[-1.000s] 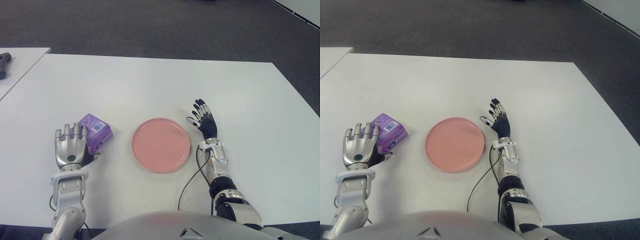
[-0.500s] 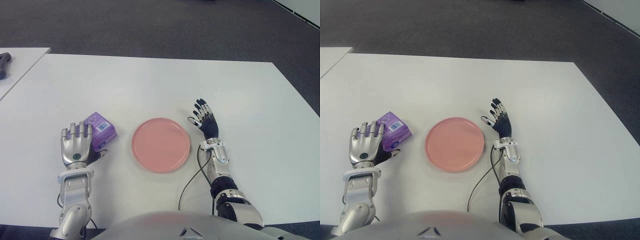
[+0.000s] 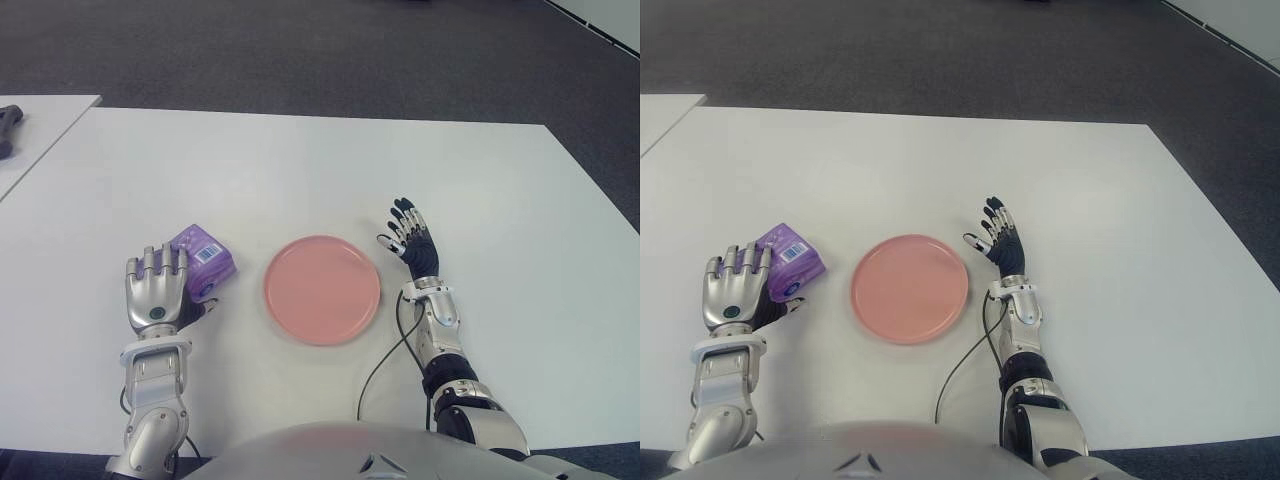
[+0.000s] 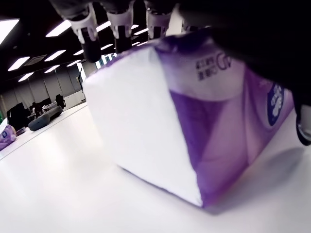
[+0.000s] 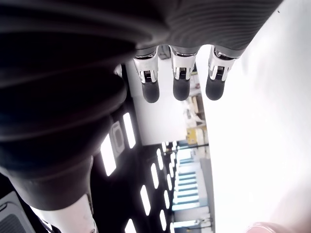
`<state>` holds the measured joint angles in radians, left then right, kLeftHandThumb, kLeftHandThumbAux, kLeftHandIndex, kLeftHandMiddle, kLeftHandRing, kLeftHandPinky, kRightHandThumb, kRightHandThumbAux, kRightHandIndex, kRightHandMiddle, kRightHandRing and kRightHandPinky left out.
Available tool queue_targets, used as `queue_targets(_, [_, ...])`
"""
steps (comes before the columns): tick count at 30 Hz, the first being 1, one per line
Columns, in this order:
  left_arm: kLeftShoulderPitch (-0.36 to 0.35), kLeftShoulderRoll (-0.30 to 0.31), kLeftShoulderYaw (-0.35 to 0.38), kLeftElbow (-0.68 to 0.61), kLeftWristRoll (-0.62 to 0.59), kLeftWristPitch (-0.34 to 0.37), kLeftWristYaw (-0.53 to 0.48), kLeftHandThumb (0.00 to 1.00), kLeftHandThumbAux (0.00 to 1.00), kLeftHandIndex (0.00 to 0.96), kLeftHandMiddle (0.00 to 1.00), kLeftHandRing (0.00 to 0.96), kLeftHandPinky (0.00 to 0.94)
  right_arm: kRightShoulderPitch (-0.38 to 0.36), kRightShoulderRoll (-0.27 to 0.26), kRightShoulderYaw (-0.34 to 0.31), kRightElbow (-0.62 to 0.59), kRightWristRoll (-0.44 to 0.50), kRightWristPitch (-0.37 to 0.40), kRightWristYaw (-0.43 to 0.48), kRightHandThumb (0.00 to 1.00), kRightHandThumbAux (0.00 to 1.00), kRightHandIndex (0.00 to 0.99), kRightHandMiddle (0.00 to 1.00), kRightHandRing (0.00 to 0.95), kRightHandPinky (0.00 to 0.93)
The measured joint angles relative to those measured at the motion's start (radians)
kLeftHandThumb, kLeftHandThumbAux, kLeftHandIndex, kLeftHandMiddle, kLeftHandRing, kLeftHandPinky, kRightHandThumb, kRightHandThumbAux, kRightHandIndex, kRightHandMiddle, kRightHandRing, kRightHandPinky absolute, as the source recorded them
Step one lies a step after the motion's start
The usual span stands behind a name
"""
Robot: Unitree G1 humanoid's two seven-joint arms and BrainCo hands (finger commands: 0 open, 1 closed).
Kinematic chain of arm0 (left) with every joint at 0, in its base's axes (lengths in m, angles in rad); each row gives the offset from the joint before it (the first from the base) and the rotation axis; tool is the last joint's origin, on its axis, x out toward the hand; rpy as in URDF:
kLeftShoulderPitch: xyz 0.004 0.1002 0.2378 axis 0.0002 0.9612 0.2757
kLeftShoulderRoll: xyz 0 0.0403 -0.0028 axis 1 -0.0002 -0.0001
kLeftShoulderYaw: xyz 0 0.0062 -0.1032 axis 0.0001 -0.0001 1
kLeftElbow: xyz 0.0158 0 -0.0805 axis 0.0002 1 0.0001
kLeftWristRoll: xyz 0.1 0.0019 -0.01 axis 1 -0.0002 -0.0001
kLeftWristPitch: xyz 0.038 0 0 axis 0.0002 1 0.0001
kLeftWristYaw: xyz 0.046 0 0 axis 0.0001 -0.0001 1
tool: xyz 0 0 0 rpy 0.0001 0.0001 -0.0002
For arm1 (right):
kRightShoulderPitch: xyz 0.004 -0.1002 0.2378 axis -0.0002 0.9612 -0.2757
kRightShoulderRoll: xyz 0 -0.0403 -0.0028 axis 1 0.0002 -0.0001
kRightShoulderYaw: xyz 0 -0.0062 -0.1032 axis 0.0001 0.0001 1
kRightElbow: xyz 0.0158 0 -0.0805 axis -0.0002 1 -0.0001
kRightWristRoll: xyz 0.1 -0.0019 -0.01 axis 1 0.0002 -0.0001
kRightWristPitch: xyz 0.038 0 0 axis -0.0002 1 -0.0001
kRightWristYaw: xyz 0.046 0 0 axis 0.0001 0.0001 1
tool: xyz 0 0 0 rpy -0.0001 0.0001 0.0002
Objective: Put the tissue paper into the plate.
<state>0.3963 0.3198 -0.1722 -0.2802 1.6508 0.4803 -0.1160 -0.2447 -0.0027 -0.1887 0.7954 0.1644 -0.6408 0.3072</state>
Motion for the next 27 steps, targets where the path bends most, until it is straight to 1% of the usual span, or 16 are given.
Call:
queue_targets(14, [-0.006, 0.007, -0.004, 0.002, -0.039, -0.003, 0.009, 0.046, 0.357, 0.0, 0.0, 0.0, 0.0, 0.013, -0.002, -0.011, -0.022, 0.002, 0.006, 0.012, 0.033, 0.833, 0.046, 0.019, 0.013, 0.071])
queue_targets(19, [-0.038, 0.015, -0.019, 0.088, -0.075, -0.018, 0.104, 0.047, 0.382, 0.0, 0.0, 0.0, 0.0, 0.016, -0.004, -0.013, -0.024, 0.002, 0.013, 0.014, 0.033, 0.833, 0.046, 0.019, 0.013, 0.071])
queue_targets(23, [-0.057, 0.027, -0.04, 0.116, -0.08, -0.018, 0.132, 0.041, 0.387, 0.0, 0.0, 0.0, 0.0, 0.018, -0.005, -0.014, -0.027, 0.003, 0.016, 0.015, 0.033, 0.833, 0.046, 0.019, 0.013, 0.071])
queue_targets(27, [-0.068, 0.026, -0.053, 0.147, -0.086, -0.015, 0.171, 0.039, 0.37, 0.0, 0.0, 0.0, 0.0, 0.02, -0.006, -0.015, -0.029, 0.004, 0.017, 0.016, 0.033, 0.833, 0.046, 0.019, 0.013, 0.071])
